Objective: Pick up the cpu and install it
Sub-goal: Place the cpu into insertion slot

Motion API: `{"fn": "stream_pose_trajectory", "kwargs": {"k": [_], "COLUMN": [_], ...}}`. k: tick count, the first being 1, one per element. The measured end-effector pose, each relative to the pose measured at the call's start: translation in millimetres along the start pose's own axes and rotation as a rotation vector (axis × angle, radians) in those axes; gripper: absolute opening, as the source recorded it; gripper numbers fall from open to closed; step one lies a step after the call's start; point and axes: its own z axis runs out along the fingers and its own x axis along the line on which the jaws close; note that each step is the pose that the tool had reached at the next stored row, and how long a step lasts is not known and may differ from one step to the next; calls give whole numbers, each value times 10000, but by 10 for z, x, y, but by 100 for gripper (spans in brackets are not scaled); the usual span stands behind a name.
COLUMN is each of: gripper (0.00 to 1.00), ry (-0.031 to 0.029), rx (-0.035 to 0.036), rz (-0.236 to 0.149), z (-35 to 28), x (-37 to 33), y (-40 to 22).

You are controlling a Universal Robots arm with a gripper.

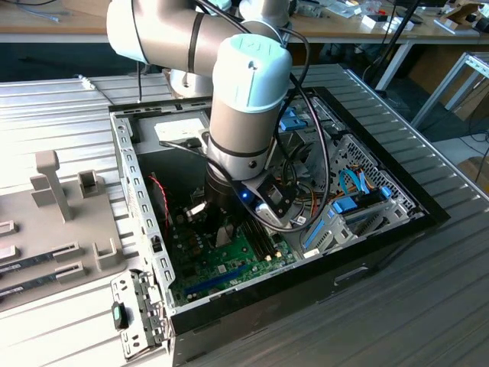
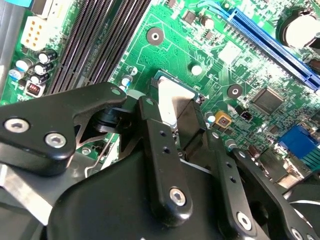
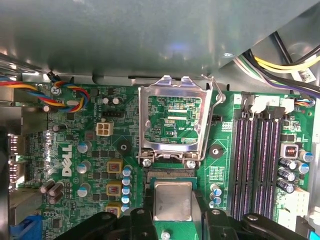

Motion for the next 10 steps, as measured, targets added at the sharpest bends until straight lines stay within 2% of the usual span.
{"fn": "stream_pose_trajectory", "kwargs": {"k": [6,10], "gripper": [40,40], "ry": [-13,2], "rx": [0,5], "rz": [15,228], "z": [-33,-35], "x": [24,25], "y": [0,9]}}
